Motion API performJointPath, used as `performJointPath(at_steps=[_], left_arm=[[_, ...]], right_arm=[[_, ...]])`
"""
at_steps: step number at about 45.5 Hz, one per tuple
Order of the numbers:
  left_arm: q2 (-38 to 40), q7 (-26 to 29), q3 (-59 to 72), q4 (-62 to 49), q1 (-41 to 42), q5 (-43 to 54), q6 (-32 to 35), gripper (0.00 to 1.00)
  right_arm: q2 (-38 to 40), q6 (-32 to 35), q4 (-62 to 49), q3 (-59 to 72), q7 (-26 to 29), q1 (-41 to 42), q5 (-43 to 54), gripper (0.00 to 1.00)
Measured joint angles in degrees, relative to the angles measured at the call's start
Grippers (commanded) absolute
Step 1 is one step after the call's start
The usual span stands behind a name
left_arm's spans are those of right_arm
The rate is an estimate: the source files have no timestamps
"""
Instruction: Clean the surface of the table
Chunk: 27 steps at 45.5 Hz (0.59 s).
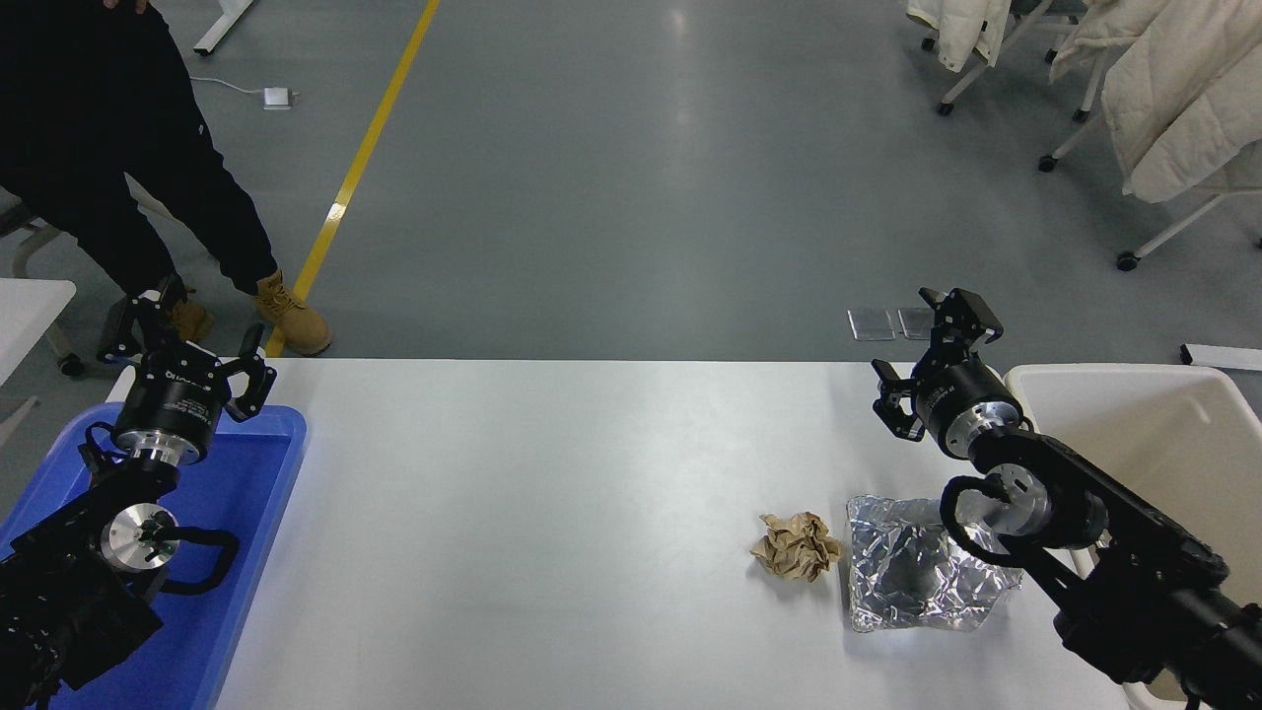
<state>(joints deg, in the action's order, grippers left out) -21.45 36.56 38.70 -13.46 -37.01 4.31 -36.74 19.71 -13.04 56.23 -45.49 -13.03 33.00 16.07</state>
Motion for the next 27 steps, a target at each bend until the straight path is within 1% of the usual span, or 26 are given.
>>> performJointPath(at_steps=[6, 11, 27], left_arm=[[0.0, 0.0, 0.0, 0.0, 0.0, 0.0, 0.0, 1.0], [0.0, 0.0, 0.0, 0.0, 0.0, 0.0, 0.0, 1.0], [0.0, 0.0, 0.0, 0.0, 0.0, 0.0, 0.0, 1.0]], right_arm=[[3.3, 0.1, 2.2, 4.2, -0.8, 1.0, 3.0, 1.0], [6.1, 0.0, 4.6, 8.6, -1.1, 1.6, 7.7, 1.0], [16.1, 0.0, 7.4, 25.3, -1.6, 6.5, 31.9, 1.0]])
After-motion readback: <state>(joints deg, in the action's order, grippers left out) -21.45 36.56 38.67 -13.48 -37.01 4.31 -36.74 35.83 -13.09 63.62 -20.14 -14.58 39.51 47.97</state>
